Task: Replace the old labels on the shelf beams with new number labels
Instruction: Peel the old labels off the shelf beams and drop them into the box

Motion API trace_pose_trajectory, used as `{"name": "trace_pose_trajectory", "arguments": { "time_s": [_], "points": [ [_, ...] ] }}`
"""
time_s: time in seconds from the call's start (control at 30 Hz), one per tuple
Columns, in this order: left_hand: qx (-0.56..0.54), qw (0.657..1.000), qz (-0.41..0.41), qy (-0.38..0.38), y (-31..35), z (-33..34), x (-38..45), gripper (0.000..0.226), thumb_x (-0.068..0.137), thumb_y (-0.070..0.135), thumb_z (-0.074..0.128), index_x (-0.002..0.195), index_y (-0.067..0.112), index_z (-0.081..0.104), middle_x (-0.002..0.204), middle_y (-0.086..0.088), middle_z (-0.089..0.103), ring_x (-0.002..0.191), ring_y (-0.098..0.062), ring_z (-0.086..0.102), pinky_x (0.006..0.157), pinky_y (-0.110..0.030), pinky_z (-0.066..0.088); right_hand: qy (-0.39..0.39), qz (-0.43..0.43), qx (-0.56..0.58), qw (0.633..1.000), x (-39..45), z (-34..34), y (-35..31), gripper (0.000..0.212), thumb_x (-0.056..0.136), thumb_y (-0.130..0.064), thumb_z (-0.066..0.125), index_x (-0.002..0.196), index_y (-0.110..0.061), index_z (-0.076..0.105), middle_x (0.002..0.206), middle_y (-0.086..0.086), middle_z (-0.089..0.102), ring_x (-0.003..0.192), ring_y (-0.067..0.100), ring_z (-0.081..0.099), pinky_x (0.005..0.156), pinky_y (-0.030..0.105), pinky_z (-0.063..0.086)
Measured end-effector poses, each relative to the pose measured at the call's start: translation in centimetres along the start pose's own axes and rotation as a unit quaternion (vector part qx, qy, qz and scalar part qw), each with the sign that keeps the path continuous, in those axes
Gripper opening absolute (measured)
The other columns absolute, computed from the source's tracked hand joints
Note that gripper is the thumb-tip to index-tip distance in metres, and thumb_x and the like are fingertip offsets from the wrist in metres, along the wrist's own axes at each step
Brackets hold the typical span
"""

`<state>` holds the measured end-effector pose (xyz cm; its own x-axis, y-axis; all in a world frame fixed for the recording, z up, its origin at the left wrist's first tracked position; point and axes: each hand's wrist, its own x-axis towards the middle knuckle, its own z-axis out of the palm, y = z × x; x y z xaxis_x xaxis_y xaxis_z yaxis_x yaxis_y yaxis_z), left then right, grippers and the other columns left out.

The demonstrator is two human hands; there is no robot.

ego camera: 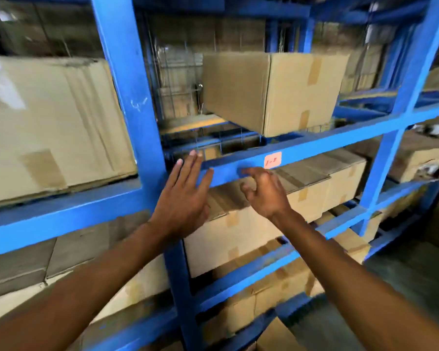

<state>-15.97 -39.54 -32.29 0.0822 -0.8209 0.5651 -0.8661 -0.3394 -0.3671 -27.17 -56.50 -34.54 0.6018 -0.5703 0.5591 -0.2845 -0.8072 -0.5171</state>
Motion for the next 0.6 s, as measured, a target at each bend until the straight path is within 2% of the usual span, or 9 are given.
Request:
{"name": "trace_pose_trajectory", "arguments": {
  "time_s": [0.1, 0.17, 0.23, 0.33, 0.47, 0.6],
  "points": [
    [0.014, 0.997, 0.004, 0.071, -3.1, -5.7, 5.9, 0.071, 0.072, 0.028, 0.063, 0.135, 0.004, 0.042, 0.151, -0.026, 0.024, 0.142, -0.04, 0.016, 0.115, -0.05, 0.01, 0.079, -0.053, -0.011, 0.995, 6.2, -5.0, -4.7, 0.031, 0.084, -0.02, 0.056, 0.114, -0.013, 0.062, 0.11, 0.019, 0.067, 0.108, 0.035, 0.057, 0.093, 0.042, 0.045],
    [0.056, 0.992, 0.004, 0.11, -5.4, -9.3, 9.2, 0.072, 0.074, 0.029, 0.061, 0.138, 0.005, 0.038, 0.152, -0.025, 0.021, 0.143, -0.038, 0.011, 0.117, -0.048, 0.006, 0.121, -0.066, -0.022, 0.99, 9.8, -8.2, -7.7, 0.034, 0.084, -0.022, 0.055, 0.116, -0.014, 0.062, 0.111, 0.02, 0.067, 0.108, 0.035, 0.058, 0.094, 0.041, 0.045],
    [0.094, 0.984, 0.007, 0.149, -7.3, -12.6, 12.0, 0.073, 0.075, 0.03, 0.059, 0.139, 0.005, 0.036, 0.152, -0.026, 0.02, 0.144, -0.038, 0.01, 0.117, -0.047, 0.005, 0.157, -0.08, -0.032, 0.984, 12.7, -10.9, -9.9, 0.034, 0.085, -0.025, 0.054, 0.117, -0.015, 0.061, 0.115, 0.018, 0.065, 0.111, 0.033, 0.056, 0.097, 0.041, 0.044],
    [0.145, 0.969, 0.002, 0.2, -10.5, -16.7, 15.8, 0.073, 0.079, 0.034, 0.056, 0.142, 0.007, 0.03, 0.154, -0.023, 0.017, 0.144, -0.035, 0.007, 0.117, -0.047, 0.005, 0.229, -0.114, -0.038, 0.966, 16.7, -14.7, -13.0, 0.032, 0.086, -0.026, 0.053, 0.113, -0.011, 0.062, 0.112, 0.013, 0.067, 0.105, 0.03, 0.059, 0.09, 0.042, 0.047],
    [0.199, 0.954, -0.01, 0.224, -14.7, -20.2, 19.5, 0.074, 0.081, 0.034, 0.053, 0.144, 0.007, 0.026, 0.155, -0.024, 0.015, 0.144, -0.035, 0.006, 0.117, -0.047, 0.004, 0.296, -0.112, -0.025, 0.948, 21.0, -18.5, -15.2, 0.027, 0.088, -0.024, 0.052, 0.108, -0.01, 0.063, 0.106, 0.011, 0.069, 0.1, 0.029, 0.061, 0.087, 0.044, 0.05],
    [0.251, 0.947, -0.02, 0.2, -19.0, -21.6, 21.7, 0.081, 0.085, 0.046, 0.046, 0.148, 0.012, 0.01, 0.157, -0.021, 0.001, 0.145, -0.035, -0.005, 0.117, -0.048, -0.003, 0.344, -0.079, -0.043, 0.935, 25.1, -21.4, -15.5, 0.03, 0.089, -0.02, 0.049, 0.111, -0.005, 0.062, 0.111, 0.02, 0.065, 0.104, 0.038, 0.057, 0.086, 0.046, 0.048]
  ]
}}
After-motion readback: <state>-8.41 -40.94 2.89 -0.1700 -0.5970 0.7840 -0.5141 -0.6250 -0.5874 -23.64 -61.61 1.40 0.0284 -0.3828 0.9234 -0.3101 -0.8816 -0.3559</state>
